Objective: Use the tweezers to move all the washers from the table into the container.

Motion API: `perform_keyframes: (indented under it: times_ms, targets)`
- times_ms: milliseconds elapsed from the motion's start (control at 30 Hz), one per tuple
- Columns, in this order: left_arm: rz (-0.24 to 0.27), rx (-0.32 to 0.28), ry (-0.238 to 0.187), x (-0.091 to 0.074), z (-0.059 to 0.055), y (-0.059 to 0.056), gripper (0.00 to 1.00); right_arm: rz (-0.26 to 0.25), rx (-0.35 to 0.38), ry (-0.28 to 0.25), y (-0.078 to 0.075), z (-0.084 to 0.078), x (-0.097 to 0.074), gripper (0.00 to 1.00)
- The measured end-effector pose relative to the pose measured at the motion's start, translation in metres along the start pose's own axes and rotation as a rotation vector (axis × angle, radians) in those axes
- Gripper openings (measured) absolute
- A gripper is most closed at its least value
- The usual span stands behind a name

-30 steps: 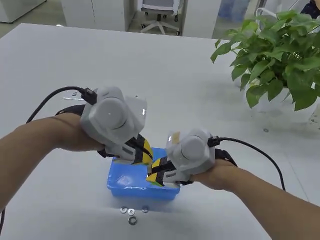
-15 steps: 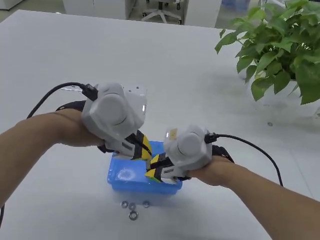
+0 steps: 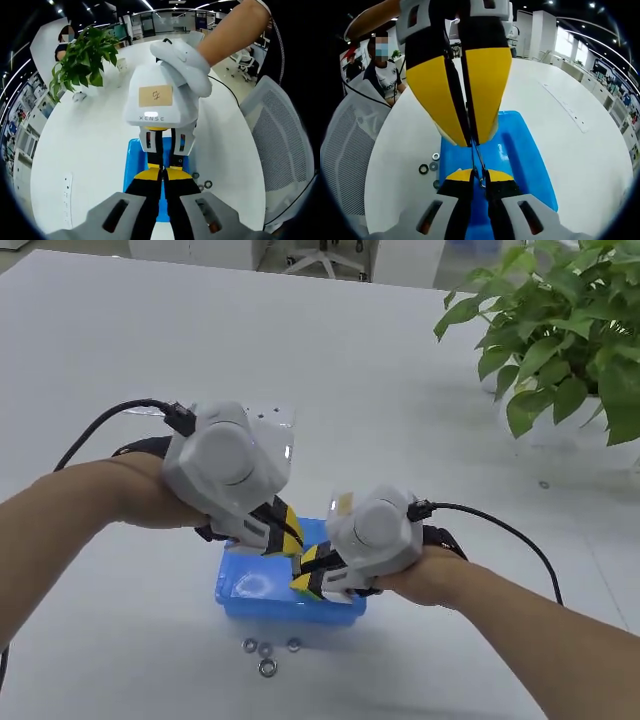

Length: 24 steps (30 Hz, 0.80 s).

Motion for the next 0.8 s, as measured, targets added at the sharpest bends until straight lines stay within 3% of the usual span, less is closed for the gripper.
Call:
perform_keyframes:
  times_ms: [800]
  targets:
    - [0.023,0.031,0.008,-0.016,0.02,-0.015,0.05,-0.035,-0.016,-0.03,0.004,0.015,-0.025,0.11]
Point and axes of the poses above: the centre of the closed fingertips' face, and the gripper's own axes: x roughly forward along the fingers, y roughly to its left, z roughly out of its top, the point moved 1 cm from there along -x, roughly backward along the fingers, and after that the axes turned 15 degrees about -z, right-handed, at the moved point
